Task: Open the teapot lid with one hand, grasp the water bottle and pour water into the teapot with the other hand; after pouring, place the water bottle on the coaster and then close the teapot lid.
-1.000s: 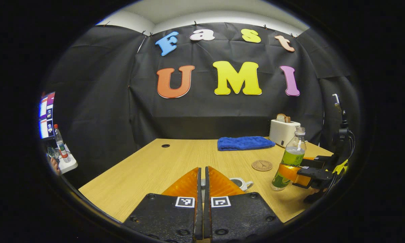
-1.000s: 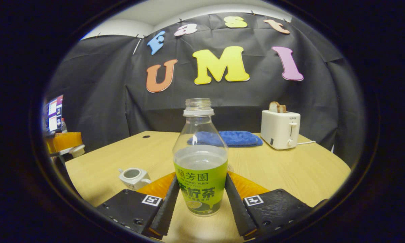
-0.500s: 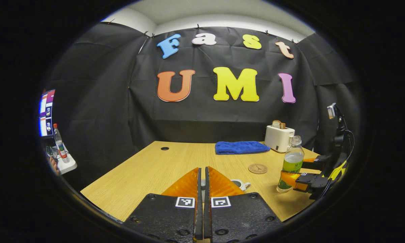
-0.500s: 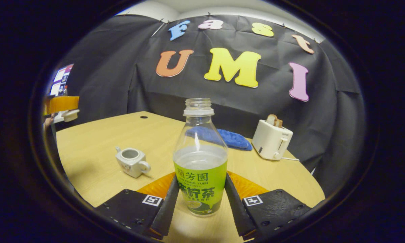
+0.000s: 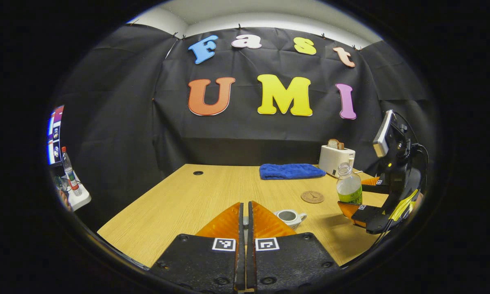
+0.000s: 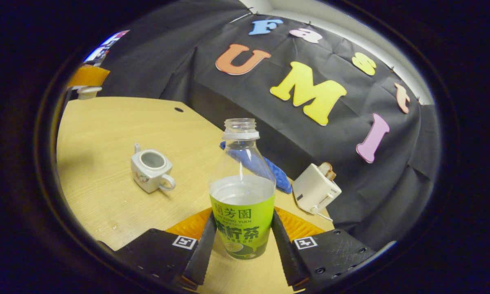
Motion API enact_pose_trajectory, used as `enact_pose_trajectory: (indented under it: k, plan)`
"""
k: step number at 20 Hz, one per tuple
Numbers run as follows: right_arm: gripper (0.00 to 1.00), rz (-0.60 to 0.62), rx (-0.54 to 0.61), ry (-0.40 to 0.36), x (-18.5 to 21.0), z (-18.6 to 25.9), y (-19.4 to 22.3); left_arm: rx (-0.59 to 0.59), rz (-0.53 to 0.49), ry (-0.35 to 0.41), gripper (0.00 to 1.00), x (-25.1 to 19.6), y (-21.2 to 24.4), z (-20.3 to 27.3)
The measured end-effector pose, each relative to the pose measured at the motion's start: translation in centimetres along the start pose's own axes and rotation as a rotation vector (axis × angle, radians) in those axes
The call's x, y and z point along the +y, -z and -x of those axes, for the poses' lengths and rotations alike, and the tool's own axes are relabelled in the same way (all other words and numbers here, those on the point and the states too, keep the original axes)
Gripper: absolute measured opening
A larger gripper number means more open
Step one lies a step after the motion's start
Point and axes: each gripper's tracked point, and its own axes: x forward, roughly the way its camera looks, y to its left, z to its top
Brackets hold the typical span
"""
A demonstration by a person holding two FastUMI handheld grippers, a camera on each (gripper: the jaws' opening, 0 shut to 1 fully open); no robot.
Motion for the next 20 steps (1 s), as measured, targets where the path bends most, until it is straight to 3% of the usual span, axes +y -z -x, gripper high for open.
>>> enact_pose_trajectory:
  k: [12,16,20]
  plan:
    - [0.72,0.502,0.039,0.116,2.2,-3.0,-1.3,0.001,0.027,0.004,0.04,1.5,0.1,0.2]
    - [0.71,0.702,-0.002,0.203,2.2,-2.9,-2.0,-0.002,0.028,0.016,0.04,1.3,0.0,0.4]
    - [0.71,0.811,-0.021,0.238,2.4,-3.1,-2.6,0.005,0.034,0.026,0.03,1.5,0.3,0.4]
